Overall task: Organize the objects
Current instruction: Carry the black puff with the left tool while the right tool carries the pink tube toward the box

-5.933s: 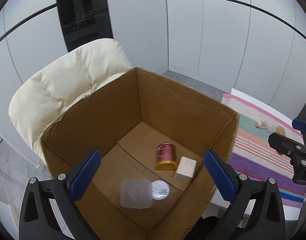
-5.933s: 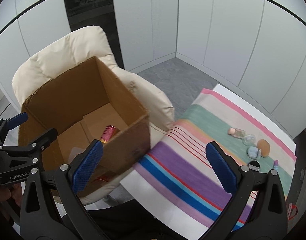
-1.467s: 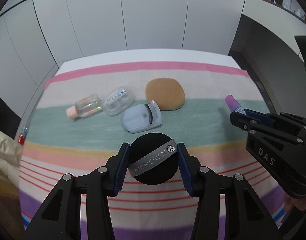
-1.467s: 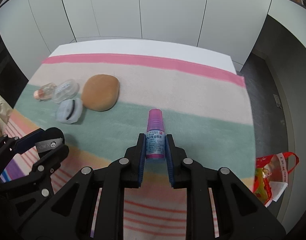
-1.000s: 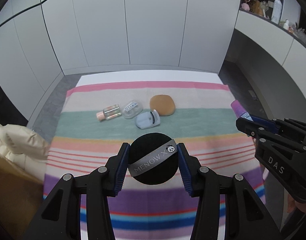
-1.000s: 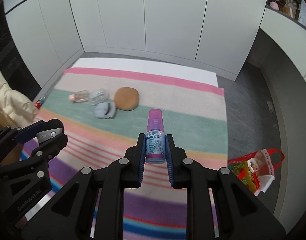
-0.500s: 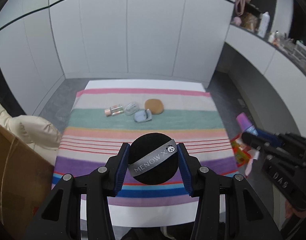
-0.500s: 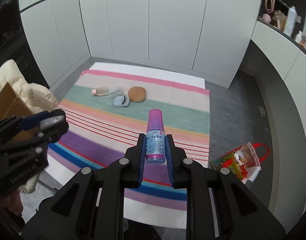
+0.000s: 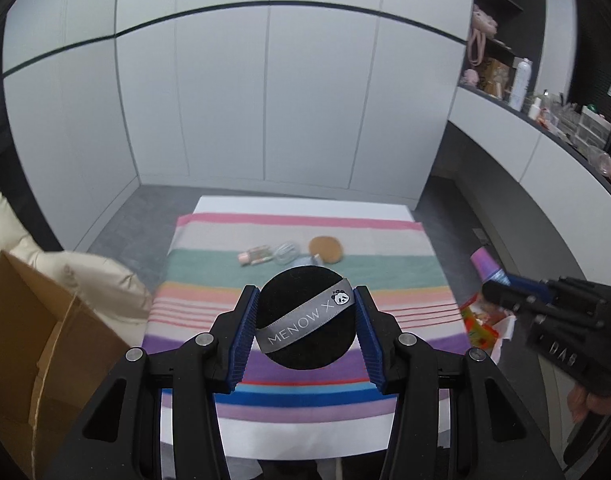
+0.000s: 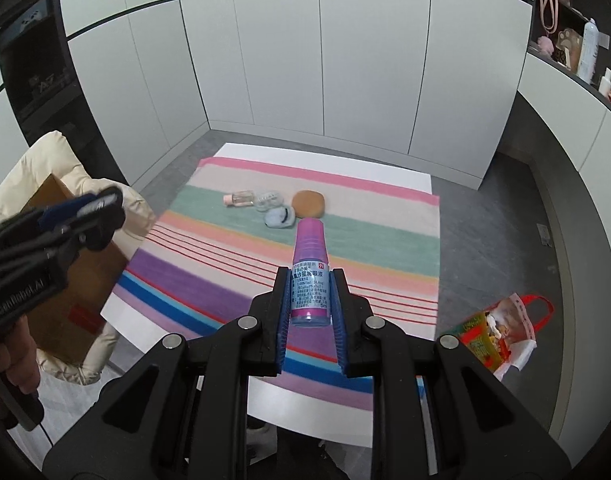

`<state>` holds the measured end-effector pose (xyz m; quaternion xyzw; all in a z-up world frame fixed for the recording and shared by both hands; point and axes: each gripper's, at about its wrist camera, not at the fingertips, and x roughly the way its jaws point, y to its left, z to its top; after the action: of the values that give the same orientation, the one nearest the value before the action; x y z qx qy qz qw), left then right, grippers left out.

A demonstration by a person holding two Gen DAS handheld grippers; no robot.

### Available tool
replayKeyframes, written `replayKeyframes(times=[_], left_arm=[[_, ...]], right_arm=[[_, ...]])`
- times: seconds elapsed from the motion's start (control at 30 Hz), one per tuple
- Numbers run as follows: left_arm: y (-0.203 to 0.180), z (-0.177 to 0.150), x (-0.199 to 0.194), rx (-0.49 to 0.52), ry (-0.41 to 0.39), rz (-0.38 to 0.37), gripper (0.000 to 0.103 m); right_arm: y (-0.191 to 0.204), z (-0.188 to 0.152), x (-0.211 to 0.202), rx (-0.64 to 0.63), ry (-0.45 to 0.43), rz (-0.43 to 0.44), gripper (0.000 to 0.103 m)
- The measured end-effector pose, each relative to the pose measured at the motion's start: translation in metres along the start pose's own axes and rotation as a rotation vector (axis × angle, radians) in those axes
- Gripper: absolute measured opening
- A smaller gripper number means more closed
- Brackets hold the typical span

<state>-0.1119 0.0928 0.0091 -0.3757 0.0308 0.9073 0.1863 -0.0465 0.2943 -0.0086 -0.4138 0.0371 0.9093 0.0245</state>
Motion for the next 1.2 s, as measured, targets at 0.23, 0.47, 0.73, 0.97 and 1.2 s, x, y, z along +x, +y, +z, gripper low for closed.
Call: replayKeyframes(times=[0.23, 0.47, 0.73, 0.97, 1.2], left_arm=[[0.045, -0.002, -0.004, -0.073, -0.001, 0.049, 0.048], [0.087, -0.01, -0.01, -0.133, 0.001, 0.096, 0.048], [0.12, -0.022, -0.024, -0.149, -0.01, 0.155, 0.048], [0.152, -0.035, -0.04, -0.182, -0.021, 0.214, 0.048], [0.19, -0.05, -0.057, -0.233, -0.021, 0.275, 0.048]], right_arm=[[0.022, 0.003, 0.021, -0.017, 0.029, 0.024, 0.02], [0.048, 0.01, 0.035, -0.019, 0.037, 0.067, 0.02], [0.094, 0.019, 0.049, -0.07, 0.042, 0.11, 0.02], [0.134, 0.027, 0.056, -0.114, 0.039, 0.15, 0.02], [0.184, 0.031, 0.062, -0.181, 0.036, 0.202, 0.02]])
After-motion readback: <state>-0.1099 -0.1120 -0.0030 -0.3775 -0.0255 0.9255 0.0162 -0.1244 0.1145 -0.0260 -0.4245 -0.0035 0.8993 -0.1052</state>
